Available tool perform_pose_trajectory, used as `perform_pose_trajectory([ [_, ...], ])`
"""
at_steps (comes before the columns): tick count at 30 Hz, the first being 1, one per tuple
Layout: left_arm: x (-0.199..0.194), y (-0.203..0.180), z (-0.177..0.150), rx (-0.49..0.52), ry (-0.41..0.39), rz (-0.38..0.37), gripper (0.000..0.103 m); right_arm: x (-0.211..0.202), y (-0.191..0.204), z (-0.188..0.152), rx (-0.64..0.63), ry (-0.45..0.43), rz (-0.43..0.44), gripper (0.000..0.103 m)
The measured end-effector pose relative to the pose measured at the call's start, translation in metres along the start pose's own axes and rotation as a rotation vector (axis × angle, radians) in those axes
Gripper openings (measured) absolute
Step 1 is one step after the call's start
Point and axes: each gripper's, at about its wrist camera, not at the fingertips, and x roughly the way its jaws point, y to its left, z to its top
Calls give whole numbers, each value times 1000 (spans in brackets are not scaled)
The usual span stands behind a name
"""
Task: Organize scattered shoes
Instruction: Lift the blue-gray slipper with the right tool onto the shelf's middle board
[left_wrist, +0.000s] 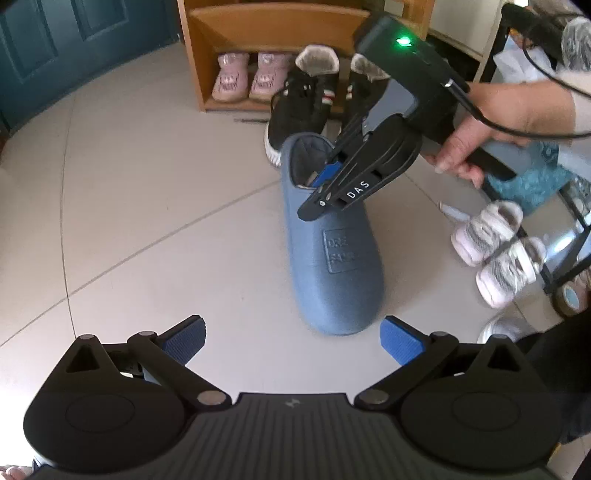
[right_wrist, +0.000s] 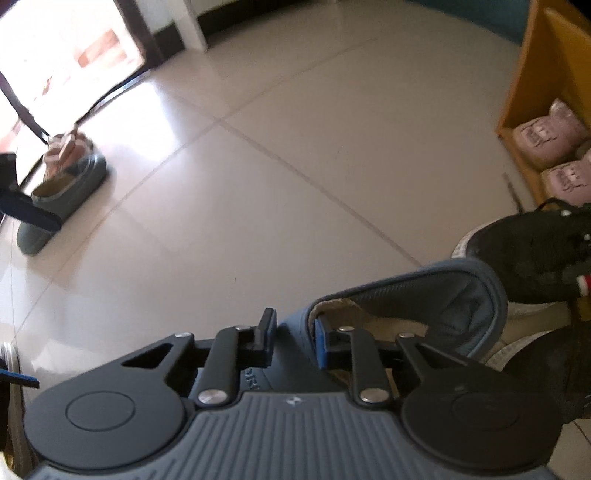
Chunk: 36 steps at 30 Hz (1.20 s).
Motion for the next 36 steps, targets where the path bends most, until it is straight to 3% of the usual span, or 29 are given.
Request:
perform_pose_trajectory([
  [5,-7,2,4,-11,-42,15,103,-42,6,9,3,-153,-92,17],
  [13,-21,0,11,-13,-113,-6,103,-119,18,37,-43,-317,-239,17],
  [20,-31,1,21,-6,-186,-43,103,-174,8,56,-15,-321,-370,17],
  [25,-31,3,29,-15,-223,-71,103,-204,-31,67,61,-240,-433,17],
  [31,-22,-4,36,-12,-255,-96,103,-206,-77,66,178,-178,-406,16],
  [36,-14,-8,40,-10,-272,-110,103,-201,-105,53,291,-219,-389,16],
])
